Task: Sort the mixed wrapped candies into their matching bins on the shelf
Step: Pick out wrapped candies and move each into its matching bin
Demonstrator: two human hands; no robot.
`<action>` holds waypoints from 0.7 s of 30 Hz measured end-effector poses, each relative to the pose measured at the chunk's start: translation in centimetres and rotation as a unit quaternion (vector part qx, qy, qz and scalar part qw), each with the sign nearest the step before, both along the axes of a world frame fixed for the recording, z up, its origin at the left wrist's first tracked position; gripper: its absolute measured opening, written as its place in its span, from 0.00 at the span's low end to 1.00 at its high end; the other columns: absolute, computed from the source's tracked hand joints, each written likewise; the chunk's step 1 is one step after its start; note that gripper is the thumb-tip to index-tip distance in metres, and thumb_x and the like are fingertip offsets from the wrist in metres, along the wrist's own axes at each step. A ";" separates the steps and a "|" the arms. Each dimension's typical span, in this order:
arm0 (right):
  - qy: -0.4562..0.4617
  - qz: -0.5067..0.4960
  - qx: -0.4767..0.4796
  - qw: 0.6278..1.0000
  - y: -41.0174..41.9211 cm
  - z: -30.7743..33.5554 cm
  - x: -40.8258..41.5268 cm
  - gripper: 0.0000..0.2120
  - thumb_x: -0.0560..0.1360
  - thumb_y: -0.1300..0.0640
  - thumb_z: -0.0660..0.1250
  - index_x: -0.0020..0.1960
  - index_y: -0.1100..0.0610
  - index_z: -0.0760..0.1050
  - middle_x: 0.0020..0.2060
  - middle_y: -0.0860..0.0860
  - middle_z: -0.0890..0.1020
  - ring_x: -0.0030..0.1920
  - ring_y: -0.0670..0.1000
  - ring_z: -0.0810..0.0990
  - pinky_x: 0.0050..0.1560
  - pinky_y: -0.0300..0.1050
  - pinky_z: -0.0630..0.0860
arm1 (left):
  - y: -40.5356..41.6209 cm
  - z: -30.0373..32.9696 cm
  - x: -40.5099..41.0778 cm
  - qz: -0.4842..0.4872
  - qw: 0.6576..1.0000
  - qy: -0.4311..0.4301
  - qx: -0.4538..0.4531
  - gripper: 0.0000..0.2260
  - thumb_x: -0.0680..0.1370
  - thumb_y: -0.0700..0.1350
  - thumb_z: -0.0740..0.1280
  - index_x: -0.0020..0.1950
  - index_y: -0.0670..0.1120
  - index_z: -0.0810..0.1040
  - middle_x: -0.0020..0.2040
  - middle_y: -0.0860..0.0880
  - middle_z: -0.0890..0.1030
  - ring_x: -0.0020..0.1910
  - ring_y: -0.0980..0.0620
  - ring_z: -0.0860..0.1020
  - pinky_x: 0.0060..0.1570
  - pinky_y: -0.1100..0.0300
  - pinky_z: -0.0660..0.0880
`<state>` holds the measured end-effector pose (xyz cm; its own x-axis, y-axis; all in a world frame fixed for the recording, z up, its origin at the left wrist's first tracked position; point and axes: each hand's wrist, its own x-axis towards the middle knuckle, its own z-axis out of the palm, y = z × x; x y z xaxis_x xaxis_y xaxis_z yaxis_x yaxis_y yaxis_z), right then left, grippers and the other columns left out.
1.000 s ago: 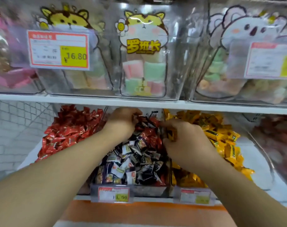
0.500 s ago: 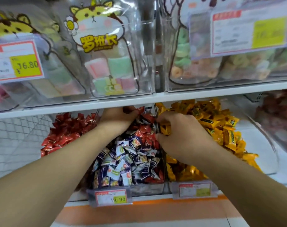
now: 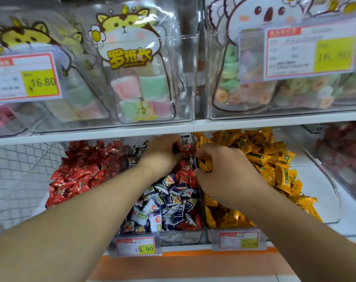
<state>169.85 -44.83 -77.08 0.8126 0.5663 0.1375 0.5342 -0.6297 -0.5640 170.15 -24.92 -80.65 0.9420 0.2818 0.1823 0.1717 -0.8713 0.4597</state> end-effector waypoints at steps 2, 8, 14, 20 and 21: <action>-0.007 0.001 -0.003 1.000 0.1 0.0 0.0 0.16 0.79 0.51 0.69 0.67 0.47 0.75 0.44 0.44 0.80 0.26 0.42 0.71 0.25 0.30 0.63 | 0.3 -0.1 -0.2 0.006 1.000 -0.016 -0.006 0.04 0.76 0.47 0.76 0.47 0.51 0.82 0.44 0.56 0.82 0.45 0.56 0.79 0.41 0.69 0.71; -0.009 0.002 -0.004 1.000 0.1 0.0 -0.1 0.15 0.79 0.51 0.69 0.66 0.47 0.75 0.49 0.45 0.81 0.27 0.41 0.69 0.26 0.29 0.63 | 0.7 -0.2 -0.4 0.010 0.999 -0.021 -0.029 0.05 0.75 0.46 0.77 0.48 0.50 0.83 0.46 0.56 0.83 0.46 0.56 0.78 0.41 0.71 0.69; -0.007 -0.002 -0.011 1.000 0.3 -0.2 0.0 0.15 0.79 0.50 0.68 0.66 0.46 0.75 0.51 0.46 0.82 0.26 0.38 0.76 0.26 0.31 0.68 | 0.7 0.0 -0.1 -0.005 1.000 0.017 -0.015 0.05 0.76 0.48 0.76 0.49 0.52 0.82 0.47 0.55 0.83 0.47 0.54 0.80 0.49 0.60 0.77; -0.014 -0.008 -0.015 1.000 0.4 -0.3 0.1 0.15 0.79 0.51 0.69 0.66 0.47 0.75 0.52 0.46 0.82 0.27 0.32 0.73 0.23 0.30 0.65 | 0.5 -0.1 0.0 0.009 1.000 0.005 -0.008 0.04 0.76 0.47 0.75 0.49 0.52 0.83 0.46 0.55 0.83 0.47 0.53 0.80 0.47 0.60 0.75; -0.014 -0.008 -0.014 1.000 0.4 -0.3 0.1 0.15 0.79 0.51 0.69 0.66 0.47 0.75 0.52 0.46 0.82 0.26 0.34 0.74 0.23 0.30 0.65 | 0.5 -0.1 0.0 0.013 1.000 0.001 -0.011 0.04 0.77 0.47 0.75 0.49 0.52 0.83 0.45 0.55 0.83 0.47 0.53 0.80 0.47 0.59 0.76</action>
<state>169.93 -44.41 -77.36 0.8182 0.5566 0.1438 0.5384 -0.6543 -0.5311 170.19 -24.44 -80.78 0.9346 0.3100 0.1745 0.1945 -0.8559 0.4791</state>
